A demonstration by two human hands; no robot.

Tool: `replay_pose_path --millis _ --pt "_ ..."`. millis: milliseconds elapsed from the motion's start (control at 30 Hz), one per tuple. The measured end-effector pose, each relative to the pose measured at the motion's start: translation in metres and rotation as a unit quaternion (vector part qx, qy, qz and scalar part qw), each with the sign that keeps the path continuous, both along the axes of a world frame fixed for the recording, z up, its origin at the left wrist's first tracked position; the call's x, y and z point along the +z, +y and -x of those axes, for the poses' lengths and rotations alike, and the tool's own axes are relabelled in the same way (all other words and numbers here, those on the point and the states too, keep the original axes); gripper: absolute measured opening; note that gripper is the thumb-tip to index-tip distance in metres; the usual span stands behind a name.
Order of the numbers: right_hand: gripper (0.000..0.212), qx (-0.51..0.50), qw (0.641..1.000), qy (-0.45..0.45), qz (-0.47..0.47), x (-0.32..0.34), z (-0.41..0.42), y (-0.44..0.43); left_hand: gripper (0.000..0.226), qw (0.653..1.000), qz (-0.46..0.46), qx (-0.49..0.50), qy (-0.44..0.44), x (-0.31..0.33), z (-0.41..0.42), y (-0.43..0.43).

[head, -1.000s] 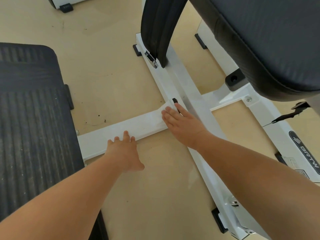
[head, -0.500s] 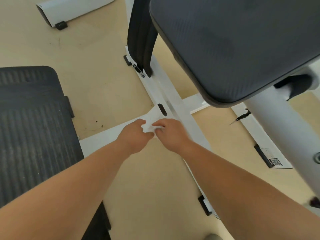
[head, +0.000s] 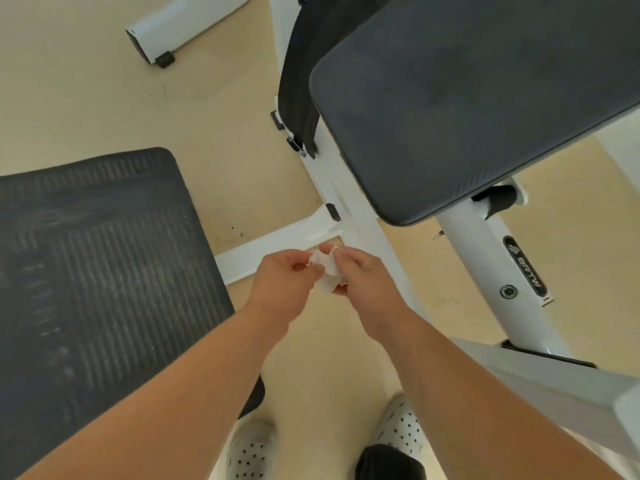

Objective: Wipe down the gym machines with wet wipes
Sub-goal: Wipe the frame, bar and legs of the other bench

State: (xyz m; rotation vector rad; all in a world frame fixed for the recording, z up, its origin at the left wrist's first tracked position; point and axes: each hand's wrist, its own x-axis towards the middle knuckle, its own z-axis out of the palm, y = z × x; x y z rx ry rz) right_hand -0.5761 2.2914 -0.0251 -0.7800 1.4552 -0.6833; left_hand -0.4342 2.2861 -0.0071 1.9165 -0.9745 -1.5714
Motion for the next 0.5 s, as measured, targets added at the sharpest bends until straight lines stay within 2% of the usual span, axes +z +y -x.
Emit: replay_pose_path --millis 100,267,500 --pt "0.029 0.005 1.000 -0.002 -0.017 0.070 -0.006 0.022 0.012 1.000 -0.009 0.005 -0.022 0.065 -0.012 0.026" --pt "0.029 0.035 0.998 0.046 -0.038 0.204 -0.015 0.071 0.022 0.999 -0.043 0.028 -0.017 0.200 -0.052 0.072" --pt "0.020 0.017 0.997 0.070 -0.009 0.354 -0.023 0.093 0.023 0.996 -0.040 0.076 -0.020 0.367 -0.082 0.100"
